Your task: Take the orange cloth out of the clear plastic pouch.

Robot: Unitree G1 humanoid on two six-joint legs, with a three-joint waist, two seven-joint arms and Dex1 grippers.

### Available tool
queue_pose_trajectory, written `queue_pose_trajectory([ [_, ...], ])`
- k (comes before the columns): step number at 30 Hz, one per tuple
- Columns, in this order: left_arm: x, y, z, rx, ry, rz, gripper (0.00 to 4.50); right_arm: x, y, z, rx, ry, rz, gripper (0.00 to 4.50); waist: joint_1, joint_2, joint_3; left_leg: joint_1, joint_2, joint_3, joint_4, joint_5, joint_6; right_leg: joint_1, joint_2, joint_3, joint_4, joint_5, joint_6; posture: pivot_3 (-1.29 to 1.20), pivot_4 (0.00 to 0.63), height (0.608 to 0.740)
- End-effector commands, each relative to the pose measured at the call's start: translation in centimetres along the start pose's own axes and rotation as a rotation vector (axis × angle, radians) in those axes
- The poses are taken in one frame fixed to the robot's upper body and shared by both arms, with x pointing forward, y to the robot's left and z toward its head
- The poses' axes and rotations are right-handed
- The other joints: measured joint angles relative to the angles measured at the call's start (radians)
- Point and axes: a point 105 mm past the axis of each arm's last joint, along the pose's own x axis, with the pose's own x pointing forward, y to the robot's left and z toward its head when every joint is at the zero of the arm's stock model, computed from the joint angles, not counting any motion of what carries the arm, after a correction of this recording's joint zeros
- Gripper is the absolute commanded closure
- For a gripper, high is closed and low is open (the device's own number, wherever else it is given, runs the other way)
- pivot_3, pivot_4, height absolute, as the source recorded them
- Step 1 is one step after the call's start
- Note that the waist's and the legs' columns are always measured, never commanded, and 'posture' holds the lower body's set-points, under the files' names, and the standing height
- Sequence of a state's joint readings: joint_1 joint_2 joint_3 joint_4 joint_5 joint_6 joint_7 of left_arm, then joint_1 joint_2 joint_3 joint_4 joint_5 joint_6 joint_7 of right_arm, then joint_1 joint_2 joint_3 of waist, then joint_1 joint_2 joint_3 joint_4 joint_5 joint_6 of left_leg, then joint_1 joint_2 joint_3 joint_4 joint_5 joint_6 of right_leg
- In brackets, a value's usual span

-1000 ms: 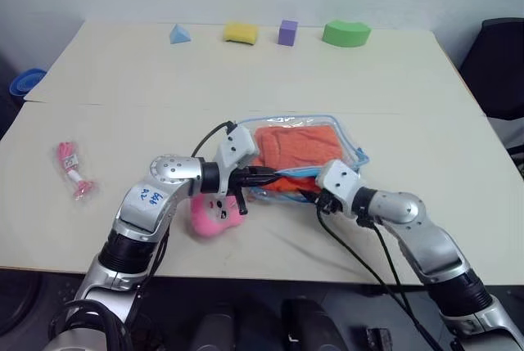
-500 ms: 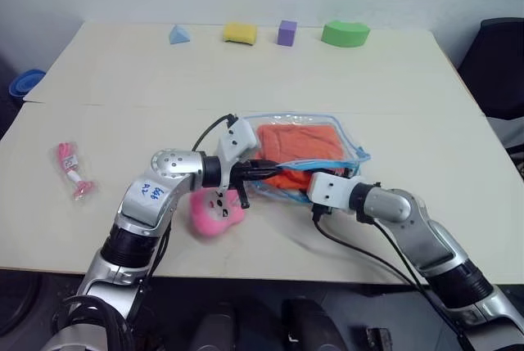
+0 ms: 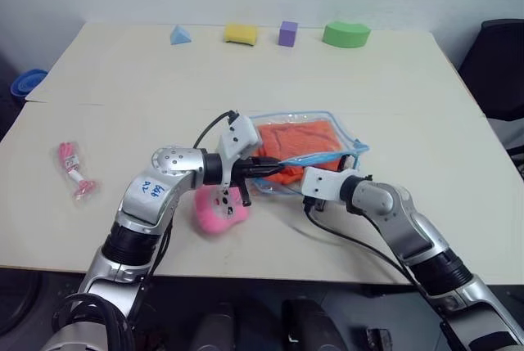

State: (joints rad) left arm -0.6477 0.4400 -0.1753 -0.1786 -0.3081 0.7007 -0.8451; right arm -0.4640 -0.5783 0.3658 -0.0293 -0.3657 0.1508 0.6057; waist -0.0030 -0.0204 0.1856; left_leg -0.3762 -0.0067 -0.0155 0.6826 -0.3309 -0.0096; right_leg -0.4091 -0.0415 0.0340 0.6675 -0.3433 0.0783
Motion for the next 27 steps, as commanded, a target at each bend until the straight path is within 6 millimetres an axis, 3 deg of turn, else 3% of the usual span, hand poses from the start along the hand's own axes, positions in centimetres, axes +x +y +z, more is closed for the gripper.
queue_pose_trajectory([
  [1,-0.1,0.1,1.3,-0.003,-0.053,0.005,4.5,-0.4,1.1,-1.1,0.02,0.033,0.041,4.47,0.001,0.0,0.0,0.0,0.0,0.0,0.0,0.0,0.0,0.0,0.0,0.0,0.0,0.0,0.0,0.0,0.15,0.74],
  [10,1.9,2.1,2.3,-0.104,-0.113,0.116,4.5,-3.0,3.4,1.4,-0.294,-0.143,0.184,4.47,0.002,-0.001,0.0,0.0,-0.001,0.0,0.0,0.0,0.0,0.001,0.0,-0.001,-0.001,0.0,0.0,0.0,0.15,0.74],
  [13,2.4,2.7,0.8,-0.009,-0.022,0.155,4.5,-4.3,2.8,2.3,-0.339,-0.198,0.161,4.47,0.0,-0.001,0.0,0.0,-0.001,0.0,0.0,0.0,0.0,0.0,0.0,0.0,-0.001,0.0,0.0,0.0,0.15,0.74],
  [15,2.3,3.5,-1.2,0.092,0.076,0.2,4.5,-6.1,1.6,3.1,-0.363,-0.248,0.115,4.47,0.001,-0.001,0.0,0.0,-0.001,0.0,-0.001,0.0,0.0,0.0,0.0,0.0,-0.001,0.0,0.0,0.0,0.15,0.74],
  [18,1.5,4.8,-3.3,0.175,0.173,0.247,4.5,-9.9,1.9,2.9,-0.45,-0.309,0.181,4.47,0.003,-0.001,0.0,0.0,-0.001,0.0,-0.001,0.0,0.0,0.0,0.0,0.0,-0.001,0.0,0.0,0.0,0.15,0.74],
  [21,0.7,5.4,-4.6,0.226,0.221,0.259,4.5,-13.3,2.9,0.4,-0.475,-0.243,0.288,4.47,0.007,-0.001,0.0,0.0,-0.001,0.0,-0.001,0.0,0.0,0.002,0.0,-0.001,-0.003,0.0,0.0,0.0,0.15,0.74],
  [24,0.0,4.7,-4.6,0.233,0.207,0.206,4.5,-16.6,3.2,-3.5,-0.425,-0.098,0.336,4.47,0.012,-0.001,0.0,0.001,-0.001,0.0,-0.001,0.0,0.001,0.003,0.0,0.0,-0.004,0.0,0.0,0.0,0.15,0.74],
  [27,-0.9,3.1,-4.8,0.256,0.207,0.106,4.5,-18.8,2.3,-7.7,-0.371,0.077,0.285,4.47,-0.003,-0.001,0.0,0.006,0.0,0.002,-0.003,-0.001,0.002,0.007,0.001,0.002,-0.005,0.0,0.0,0.0,0.15,0.74],
])
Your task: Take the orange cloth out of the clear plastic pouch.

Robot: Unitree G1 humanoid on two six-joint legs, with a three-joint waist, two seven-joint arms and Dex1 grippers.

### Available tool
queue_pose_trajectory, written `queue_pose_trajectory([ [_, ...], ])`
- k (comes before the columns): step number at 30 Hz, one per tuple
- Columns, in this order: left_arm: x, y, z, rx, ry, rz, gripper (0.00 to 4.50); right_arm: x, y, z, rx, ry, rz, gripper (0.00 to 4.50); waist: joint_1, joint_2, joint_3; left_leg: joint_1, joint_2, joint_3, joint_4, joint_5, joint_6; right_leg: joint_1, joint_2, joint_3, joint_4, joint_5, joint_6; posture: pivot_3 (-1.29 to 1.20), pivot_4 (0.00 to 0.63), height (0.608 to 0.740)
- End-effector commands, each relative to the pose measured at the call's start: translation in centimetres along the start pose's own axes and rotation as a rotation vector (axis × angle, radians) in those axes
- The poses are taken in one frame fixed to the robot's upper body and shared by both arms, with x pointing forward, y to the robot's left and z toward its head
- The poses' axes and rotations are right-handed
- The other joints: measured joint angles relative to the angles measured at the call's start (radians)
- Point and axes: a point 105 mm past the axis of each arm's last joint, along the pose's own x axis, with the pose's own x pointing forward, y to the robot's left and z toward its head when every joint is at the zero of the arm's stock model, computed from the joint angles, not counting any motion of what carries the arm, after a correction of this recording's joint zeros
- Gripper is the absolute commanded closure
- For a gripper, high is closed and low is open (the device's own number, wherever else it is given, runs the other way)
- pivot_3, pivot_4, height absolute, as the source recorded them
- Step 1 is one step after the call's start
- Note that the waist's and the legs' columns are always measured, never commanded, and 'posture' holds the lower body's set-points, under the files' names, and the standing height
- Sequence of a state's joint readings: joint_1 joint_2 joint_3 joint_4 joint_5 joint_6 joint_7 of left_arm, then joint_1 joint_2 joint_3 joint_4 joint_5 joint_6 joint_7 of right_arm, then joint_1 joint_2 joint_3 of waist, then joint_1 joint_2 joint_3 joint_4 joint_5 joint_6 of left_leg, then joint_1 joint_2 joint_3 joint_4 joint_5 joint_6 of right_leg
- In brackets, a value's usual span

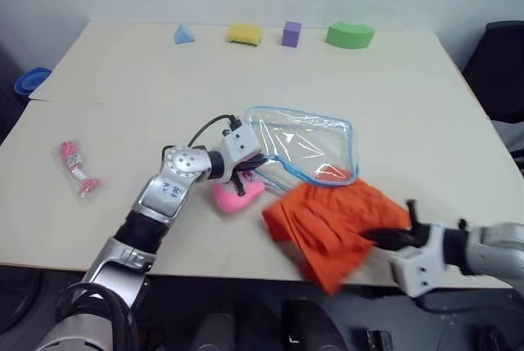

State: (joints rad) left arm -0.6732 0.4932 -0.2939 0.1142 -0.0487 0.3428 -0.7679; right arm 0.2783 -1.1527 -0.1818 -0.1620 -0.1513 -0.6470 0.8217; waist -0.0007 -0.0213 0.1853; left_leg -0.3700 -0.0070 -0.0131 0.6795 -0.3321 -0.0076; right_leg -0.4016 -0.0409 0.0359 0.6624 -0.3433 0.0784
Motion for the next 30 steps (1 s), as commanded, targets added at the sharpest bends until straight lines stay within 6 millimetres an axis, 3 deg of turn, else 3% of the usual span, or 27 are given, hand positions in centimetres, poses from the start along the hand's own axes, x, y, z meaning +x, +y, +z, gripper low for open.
queue_pose_trajectory([
  [1,-1.5,-1.5,0.1,0.044,-0.01,-0.098,4.5,-3.1,-0.5,-4.6,0.053,0.198,-0.098,4.47,-0.008,0.0,0.0,0.003,0.0,0.001,-0.002,0.0,0.0,0.002,0.0,0.001,0.0,0.0,0.0,0.0,0.15,0.74],
  [5,-3.2,-2.8,-0.8,0.064,0.022,-0.18,4.5,-4.8,-0.9,-9.5,0.206,0.392,-0.28,4.47,-0.02,0.0,0.0,0.012,0.001,0.002,-0.008,0.0,0.0,0.008,0.001,0.002,-0.002,0.0,-0.001,0.0,0.15,0.74],
  [11,-4.3,-3.1,-0.9,0.069,0.042,-0.213,4.5,-3.5,-2.2,-11.6,0.414,0.425,-0.474,4.47,-0.03,0.0,0.0,0.015,0.002,0.004,-0.014,0.002,-0.002,0.009,0.002,0.004,-0.003,-0.001,-0.001,0.0,0.15,0.74],
  [18,-3.9,-5.5,0.1,0.023,-0.001,-0.29,4.5,-1.0,-5.3,-13.6,0.844,0.422,-0.786,4.47,-0.027,0.001,0.0,0.015,0.002,0.004,-0.014,0.002,-0.003,0.008,0.001,0.005,-0.002,-0.001,-0.001,0.0,0.15,0.74],
  [21,-3.8,-5.5,0.1,-0.001,0.0,-0.272,4.5,-0.6,-5.9,-13.9,0.931,0.429,-0.836,4.47,-0.024,0.001,0.0,0.014,0.002,0.004,-0.013,0.002,-0.003,0.007,0.001,0.004,-0.002,-0.001,-0.001,0.0,0.15,0.74],
  [25,-3.4,-5.2,0.1,-0.054,-0.008,-0.237,4.5,-1.0,-5.1,-14.5,1.078,0.471,-0.859,4.47,-0.018,0.001,0.0,0.012,0.002,0.003,-0.013,0.002,-0.002,0.007,0.0,0.003,-0.002,-0.001,-0.001,0.0,0.15,0.74],
  [28,-3.6,-4.7,0.1,-0.103,-0.018,-0.205,4.5,-0.6,-5.1,-12.0,1.043,0.369,-0.753,4.27,-0.013,0.001,0.0,0.012,0.002,0.002,-0.014,0.002,-0.002,0.006,0.0,0.002,-0.002,-0.001,-0.001,0.0,0.15,0.74],
  [30,-3.9,-4.1,0.5,-0.154,-0.042,-0.181,4.02,-0.9,-5.2,-9.9,1.04,0.274,-0.691,3.81,-0.007,0.001,0.0,0.011,0.002,0.002,-0.014,0.002,-0.002,0.006,0.001,0.002,-0.002,-0.001,-0.001,0.0,0.15,0.74],
])
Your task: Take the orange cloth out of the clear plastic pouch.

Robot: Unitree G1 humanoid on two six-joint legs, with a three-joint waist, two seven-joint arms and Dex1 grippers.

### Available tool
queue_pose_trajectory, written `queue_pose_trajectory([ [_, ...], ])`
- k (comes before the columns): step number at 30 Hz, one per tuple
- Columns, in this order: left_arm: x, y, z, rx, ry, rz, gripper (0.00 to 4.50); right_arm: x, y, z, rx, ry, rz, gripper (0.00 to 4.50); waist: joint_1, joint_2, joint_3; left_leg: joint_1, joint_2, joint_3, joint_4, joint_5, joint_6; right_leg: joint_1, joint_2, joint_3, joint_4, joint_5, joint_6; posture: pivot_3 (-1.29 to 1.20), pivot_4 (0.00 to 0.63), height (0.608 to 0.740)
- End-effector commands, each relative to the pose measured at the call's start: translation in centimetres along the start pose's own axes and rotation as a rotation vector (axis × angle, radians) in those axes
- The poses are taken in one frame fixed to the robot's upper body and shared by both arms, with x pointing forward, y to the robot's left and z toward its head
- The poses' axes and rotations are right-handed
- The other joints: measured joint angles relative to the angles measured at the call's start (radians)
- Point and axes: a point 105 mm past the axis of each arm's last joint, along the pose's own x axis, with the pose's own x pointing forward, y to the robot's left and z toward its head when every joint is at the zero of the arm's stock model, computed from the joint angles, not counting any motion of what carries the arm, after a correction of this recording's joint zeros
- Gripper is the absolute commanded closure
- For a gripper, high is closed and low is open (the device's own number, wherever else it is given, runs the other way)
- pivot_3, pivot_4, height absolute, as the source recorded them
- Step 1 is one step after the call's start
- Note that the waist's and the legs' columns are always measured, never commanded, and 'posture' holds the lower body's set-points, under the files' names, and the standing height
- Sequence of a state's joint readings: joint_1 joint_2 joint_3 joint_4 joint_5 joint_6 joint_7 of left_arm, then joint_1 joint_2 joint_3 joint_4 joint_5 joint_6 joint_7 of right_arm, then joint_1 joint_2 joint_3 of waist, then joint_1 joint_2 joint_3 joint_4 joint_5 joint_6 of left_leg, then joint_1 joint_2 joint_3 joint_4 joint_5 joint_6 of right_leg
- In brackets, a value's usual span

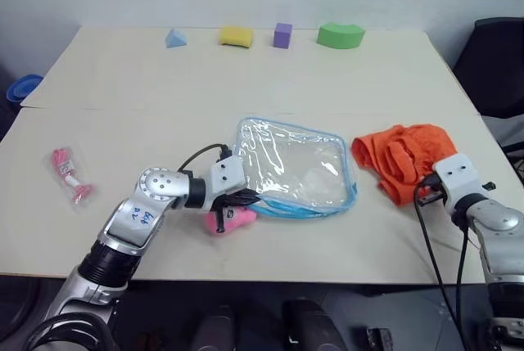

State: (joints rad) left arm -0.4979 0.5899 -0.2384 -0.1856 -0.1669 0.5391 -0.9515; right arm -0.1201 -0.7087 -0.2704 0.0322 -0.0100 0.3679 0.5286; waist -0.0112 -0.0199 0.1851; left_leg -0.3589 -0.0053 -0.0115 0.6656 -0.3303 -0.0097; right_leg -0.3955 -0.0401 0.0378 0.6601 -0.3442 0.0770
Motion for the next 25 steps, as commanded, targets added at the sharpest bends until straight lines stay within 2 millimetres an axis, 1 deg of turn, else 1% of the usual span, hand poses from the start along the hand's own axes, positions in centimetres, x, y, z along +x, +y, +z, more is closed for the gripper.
queue_pose_trajectory([
  [1,-0.9,0.5,1.0,-0.06,-0.057,0.035,3.79,-2.4,0.6,2.9,-0.012,-0.107,0.121,3.49,0.003,0.0,0.0,0.0,0.0,0.0,0.0,0.0,0.0,0.0,0.0,0.0,0.0,0.0,0.0,0.0,0.15,0.74],
  [3,-1.5,0.3,1.7,-0.113,-0.103,0.025,3.2,-3.5,0.5,3.8,0.022,-0.134,0.161,2.84,0.0,0.0,0.0,0.0,0.0,0.0,0.001,-0.001,0.001,0.0,0.0,0.0,0.0,0.0,0.0,0.0,0.15,0.74],
  [4,-2.0,0.2,2.3,-0.143,-0.137,0.021,2.86,-4.1,0.3,4.2,0.035,-0.141,0.18,2.44,-0.001,0.0,0.0,0.0,0.0,0.0,0.001,-0.002,0.004,0.0,0.0,0.0,0.0,0.0,0.0,0.0,0.15,0.74],
  [6,-3.2,0.2,3.4,-0.192,-0.205,0.018,2.27,-5.3,-0.3,5.0,0.06,-0.154,0.218,1.81,0.0,0.001,0.001,0.0,0.0,0.0,0.001,-0.002,0.004,0.0,0.0,0.0,0.0,0.0,0.0,0.0,0.15,0.74],
  [8,-4.9,0.4,4.3,-0.233,-0.262,0.029,1.64,-6.6,-0.6,5.5,0.089,-0.156,0.291,1.12,0.003,0.001,0.001,0.0,0.0,-0.002,0.001,-0.002,0.004,0.0,0.0,-0.001,0.0,0.0,0.0,0.0,0.15,0.74],
  [9,-6.1,0.5,4.6,-0.264,-0.283,0.026,1.37,-7.4,-0.7,5.5,0.098,-0.145,0.339,0.84,0.005,0.001,0.001,0.0,0.0,-0.002,0.001,-0.002,0.004,0.0,0.0,-0.001,0.0,0.0,0.0,0.0,0.15,0.74],
  [10,-7.3,0.4,4.9,-0.278,-0.295,0.022,1.05,-8.3,-0.8,5.5,0.106,-0.132,0.385,0.45,0.007,0.001,0.001,0.0,0.0,-0.003,0.0,-0.002,0.004,0.001,0.0,-0.002,-0.001,0.0,0.0,0.0,0.15,0.74],
  [11,-8.6,0.4,4.9,-0.282,-0.298,0.021,1.04,-9.3,-1.0,5.2,0.109,-0.11,0.434,0.16,0.008,0.001,0.001,0.0,0.0,-0.003,0.0,-0.002,0.004,0.001,0.0,-0.002,-0.001,0.0,0.0,0.0,0.15,0.74],
  [12,-9.6,0.3,4.9,-0.278,-0.292,0.022,1.04,-10.1,-1.1,5.0,0.11,-0.094,0.474,0.07,0.008,0.001,0.001,0.0,0.0,-0.003,0.0,-0.002,0.004,0.001,0.0,-0.002,-0.001,0.0,0.0,0.0,0.15,0.74],
  [14,-12.3,0.4,3.9,-0.251,-0.219,0.043,1.04,-11.7,-2.2,4.4,0.128,-0.052,0.517,0.07,0.006,0.001,0.001,0.0,0.0,-0.003,-0.001,-0.002,0.004,0.001,0.0,-0.003,-0.003,0.0,0.0,0.0,0.15,0.74],
  [16,-15.3,0.8,2.4,-0.246,-0.118,0.077,1.04,-12.9,-3.8,3.4,0.156,-0.012,0.51,0.07,0.006,0.001,0.001,0.001,0.0,-0.003,-0.001,-0.002,0.004,0.002,0.0,-0.002,-0.004,0.0,0.0,0.0,0.15,0.74],
  [18,-18.4,1.2,0.3,-0.268,-0.017,0.121,1.04,-13.9,-5.8,2.5,0.183,0.014,0.473,0.07,0.005,0.001,0.001,0.003,0.0,-0.002,-0.002,-0.003,0.005,0.004,-0.001,-0.002,-0.005,0.0,-0.001,0.0,0.15,0.74],
  [19,-19.4,1.3,-0.4,-0.271,0.02,0.131,1.04,-14.2,-6.4,2.2,0.196,0.022,0.463,0.07,0.005,0.001,0.001,0.004,0.0,-0.002,-0.003,-0.003,0.006,0.005,-0.001,-0.002,-0.006,-0.001,-0.001,0.0,0.15,0.74],
  [21,-20.7,1.6,-1.2,-0.262,0.061,0.152,1.04,-14.7,-6.9,1.9,0.203,0.025,0.468,0.07,0.006,0.001,0.001,0.004,0.0,-0.002,-0.004,-0.003,0.006,0.005,-0.002,-0.003,-0.006,-0.001,-0.003,0.0,0.15,0.74],
  [23,-20.9,1.8,-1.4,-0.237,0.062,0.163,1.04,-14.2,-7.5,1.4,0.163,0.014,0.401,0.07,0.009,0.001,0.001,0.004,0.0,-0.003,-0.005,-0.003,0.006,0.005,-0.003,-0.003,-0.007,-0.002,-0.003,0.0,0.15,0.74],
  [25,-20.8,2.1,-1.6,-0.218,0.07,0.173,1.04,-13.9,-7.9,1.0,0.198,0.016,0.367,0.07,0.009,0.002,0.001,0.003,0.0,-0.003,-0.005,-0.004,0.006,0.004,-0.004,-0.004,-0.007,-0.002,-0.003,0.0,0.15,0.74],
])
